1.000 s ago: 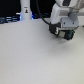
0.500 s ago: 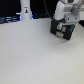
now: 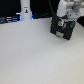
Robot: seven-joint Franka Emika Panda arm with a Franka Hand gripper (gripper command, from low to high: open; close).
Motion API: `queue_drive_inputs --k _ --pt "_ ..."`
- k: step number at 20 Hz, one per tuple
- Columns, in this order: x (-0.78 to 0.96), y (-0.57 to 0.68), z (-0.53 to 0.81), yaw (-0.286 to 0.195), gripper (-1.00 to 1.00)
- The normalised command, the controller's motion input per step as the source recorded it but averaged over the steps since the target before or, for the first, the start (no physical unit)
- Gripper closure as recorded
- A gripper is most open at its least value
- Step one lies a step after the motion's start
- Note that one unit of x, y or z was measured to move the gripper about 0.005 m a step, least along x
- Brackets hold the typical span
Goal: Open the kcup holder, insert the kcup into the holder, and close the kcup holder
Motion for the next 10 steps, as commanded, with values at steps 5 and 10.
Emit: queue_drive_inputs --k 5,10 --pt "0.35 0.05 0.92 0.008 -1.00" --pt "0.08 0.00 0.06 0.005 -1.00"
